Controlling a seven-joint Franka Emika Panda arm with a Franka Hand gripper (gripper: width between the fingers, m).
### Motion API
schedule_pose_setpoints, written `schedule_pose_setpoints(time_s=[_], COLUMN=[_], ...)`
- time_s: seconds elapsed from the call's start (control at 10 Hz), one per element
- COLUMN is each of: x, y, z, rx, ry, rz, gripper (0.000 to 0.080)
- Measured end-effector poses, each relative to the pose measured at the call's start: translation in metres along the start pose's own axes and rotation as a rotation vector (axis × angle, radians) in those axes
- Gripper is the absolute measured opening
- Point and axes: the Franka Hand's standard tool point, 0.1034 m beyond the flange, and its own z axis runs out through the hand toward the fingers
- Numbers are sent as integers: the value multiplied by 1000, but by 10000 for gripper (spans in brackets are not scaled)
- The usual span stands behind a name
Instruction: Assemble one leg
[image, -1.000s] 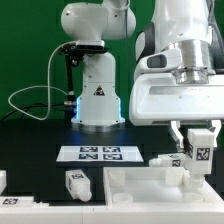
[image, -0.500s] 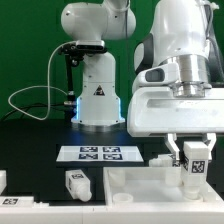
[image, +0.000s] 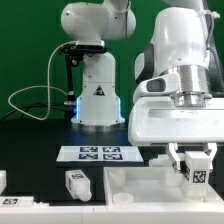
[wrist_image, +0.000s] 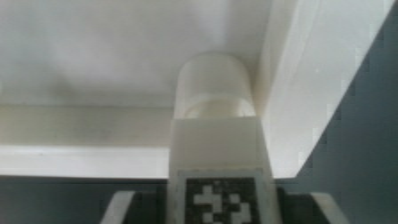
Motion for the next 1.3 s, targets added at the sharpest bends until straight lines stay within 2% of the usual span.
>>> schedule_pose_setpoints(time_s=[0.2,0.3,0.4,0.5,0.6,0.7,0.9,1.1,1.3], x=[-1,-1,-1,-2,-2,6,23,34,36], y=[0,0,0,0,0,5,14,20,18], z=[0,0,0,0,-1,-11,-26,-23,-17], rx=[1,1,1,0,-1,1,3,-5,-15], ry=[14,14,14,0,-34,-81,-273,-441,-527], rz=[-6,-8,-11,-17,-21,-27,4,24,44], gripper=[284,371,566,625,625,644,649,649,649])
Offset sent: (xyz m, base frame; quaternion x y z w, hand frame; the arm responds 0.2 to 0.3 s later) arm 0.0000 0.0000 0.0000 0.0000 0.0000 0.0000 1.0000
